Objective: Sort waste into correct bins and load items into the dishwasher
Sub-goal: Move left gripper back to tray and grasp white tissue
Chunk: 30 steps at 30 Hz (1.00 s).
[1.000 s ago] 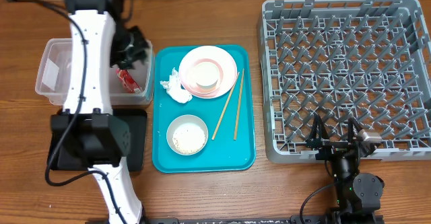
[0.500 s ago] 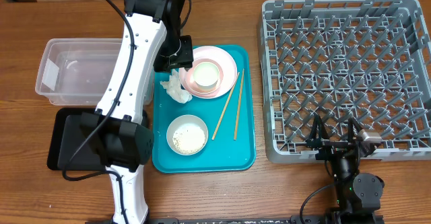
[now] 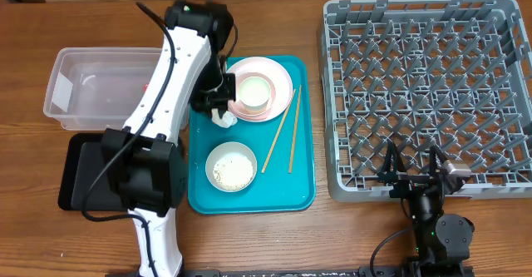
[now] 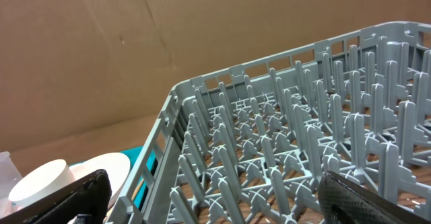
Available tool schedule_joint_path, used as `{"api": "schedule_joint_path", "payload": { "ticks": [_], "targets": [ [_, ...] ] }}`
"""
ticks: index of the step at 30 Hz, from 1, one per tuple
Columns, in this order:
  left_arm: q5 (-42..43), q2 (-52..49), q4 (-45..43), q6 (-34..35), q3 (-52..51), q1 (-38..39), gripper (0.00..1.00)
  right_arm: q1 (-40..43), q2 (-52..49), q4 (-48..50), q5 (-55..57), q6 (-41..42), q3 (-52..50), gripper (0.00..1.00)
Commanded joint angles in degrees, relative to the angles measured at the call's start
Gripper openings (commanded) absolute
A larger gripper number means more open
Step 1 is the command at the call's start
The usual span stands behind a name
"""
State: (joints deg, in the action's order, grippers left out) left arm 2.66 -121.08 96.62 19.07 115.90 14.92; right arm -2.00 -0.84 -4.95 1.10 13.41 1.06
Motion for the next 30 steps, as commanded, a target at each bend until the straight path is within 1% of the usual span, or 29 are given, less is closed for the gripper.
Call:
{"api": "schedule_joint_path", "payload": {
  "ticks": [1,5,7,8,9,10,11,12,15,16,17,19,20,21,24,30],
  "targets": [
    [-4.4,2.8,-1.1,0.5,-3.3,0.2,0.21,-0.3,0.6,0.4,0.7,-0.3,-0.6,1.0],
    [-4.4,2.8,-4.0,0.4,-4.1,0.1,0.22,-0.3,0.6,0.4,0.7,-0.3,-0.6,1.0],
    [-4.6,2.8,-6.0,0.4,-4.1,0.1,0.27,-0.3,0.6,0.4,0.7,-0.3,-0.6,1.0],
    [-4.6,2.8,-7.2,0.4,-4.1,0.1,0.33,-0.3,0.6,0.4,0.7,-0.3,-0.6,1.0],
    [-4.7,2.8,-8.0,0.4,-4.1,0.1,0.4,-0.3,0.6,0.4,0.7,-0.3,-0.6,1.0],
    [-4.7,2.8,-8.6,0.4,-4.1,0.1,0.5,-0.3,0.6,0.4,0.7,-0.3,-0.6,1.0],
    [-4.7,2.8,-9.2,0.4,-4.1,0.1,0.77,-0.3,0.6,0.4,0.7,-0.3,-0.6,1.0],
    [-4.8,2.8,-9.7,0.4,-4.1,0.1,1.0,-0.3,0.6,0.4,0.7,-0.4,-0.6,1.0],
    [-6.3,2.7,-12.4,0.2,-4.1,0.1,1.0,-0.3,0.6,0.4,0.7,-0.3,-0.6,1.0],
    [-6.2,2.7,-12.7,0.2,-4.1,0.1,0.97,-0.3,0.6,0.4,0.7,-0.3,-0.6,1.0],
    [-6.0,2.7,-12.7,0.2,-4.1,0.1,0.89,-0.3,0.6,0.4,0.7,-0.3,-0.6,1.0],
    [-6.1,2.7,-12.2,0.2,-4.1,0.1,0.65,-0.3,0.5,0.4,0.7,-0.3,-0.6,1.0],
    [-6.0,2.7,-12.0,0.3,-4.3,0.1,0.48,-0.3,0.6,0.4,0.7,-0.4,-0.6,1.0],
    [-5.8,2.7,-12.0,0.3,-4.4,0.2,0.44,-0.3,0.6,0.4,0.7,-0.3,-0.6,1.0],
    [-5.8,2.7,-12.3,0.4,-5.2,0.2,0.45,-0.3,0.6,0.4,0.7,-0.3,-0.6,1.0],
    [-5.8,2.7,-15.8,0.5,-9.4,0.1,0.52,-0.3,0.6,0.4,0.7,-0.3,-0.6,1.0]
  ]
}}
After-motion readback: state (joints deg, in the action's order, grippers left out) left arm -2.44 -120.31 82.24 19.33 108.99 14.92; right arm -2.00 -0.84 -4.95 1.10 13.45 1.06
